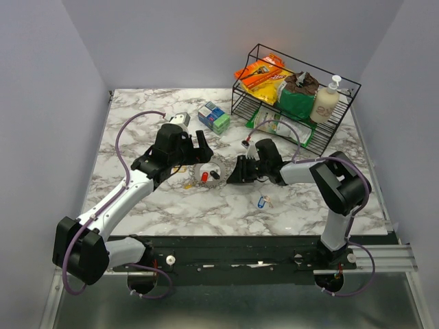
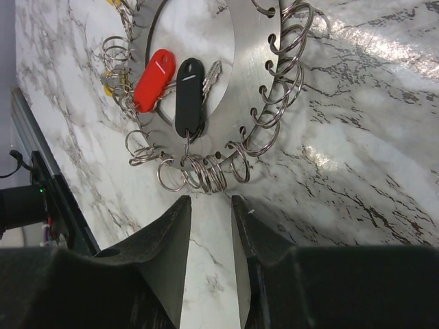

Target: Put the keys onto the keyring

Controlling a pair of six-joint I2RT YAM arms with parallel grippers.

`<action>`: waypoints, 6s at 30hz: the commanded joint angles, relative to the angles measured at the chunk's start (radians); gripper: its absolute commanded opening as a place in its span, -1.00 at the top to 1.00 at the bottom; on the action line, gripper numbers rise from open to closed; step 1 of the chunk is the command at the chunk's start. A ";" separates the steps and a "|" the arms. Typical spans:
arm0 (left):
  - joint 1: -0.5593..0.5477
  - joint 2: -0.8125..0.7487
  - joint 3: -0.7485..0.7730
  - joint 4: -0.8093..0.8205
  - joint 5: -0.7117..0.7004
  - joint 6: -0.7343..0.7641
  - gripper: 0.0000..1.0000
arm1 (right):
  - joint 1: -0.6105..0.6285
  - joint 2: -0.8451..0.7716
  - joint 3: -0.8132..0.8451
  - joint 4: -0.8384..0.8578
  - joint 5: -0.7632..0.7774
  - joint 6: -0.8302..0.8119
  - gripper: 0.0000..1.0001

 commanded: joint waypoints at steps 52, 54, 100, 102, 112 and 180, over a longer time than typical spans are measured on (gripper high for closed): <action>-0.003 -0.035 -0.018 0.010 -0.049 -0.002 -0.97 | -0.036 0.101 -0.006 0.189 -0.133 0.105 0.97; -0.002 -0.038 -0.012 0.004 -0.047 0.000 -0.97 | -0.036 0.090 -0.006 0.183 -0.132 0.095 0.99; -0.002 -0.188 -0.044 0.080 0.147 0.136 -0.97 | -0.026 -0.275 0.054 -0.118 -0.195 -0.219 0.99; -0.003 -0.204 -0.053 0.094 0.176 0.145 -0.97 | -0.023 -0.288 0.060 -0.129 -0.214 -0.239 0.99; -0.002 -0.247 -0.090 0.185 0.325 0.158 -0.97 | -0.006 -0.324 0.097 -0.185 -0.326 -0.317 0.99; -0.025 -0.291 -0.104 0.436 0.818 0.107 -0.33 | 0.005 -0.694 0.114 -0.135 -0.543 -0.314 0.99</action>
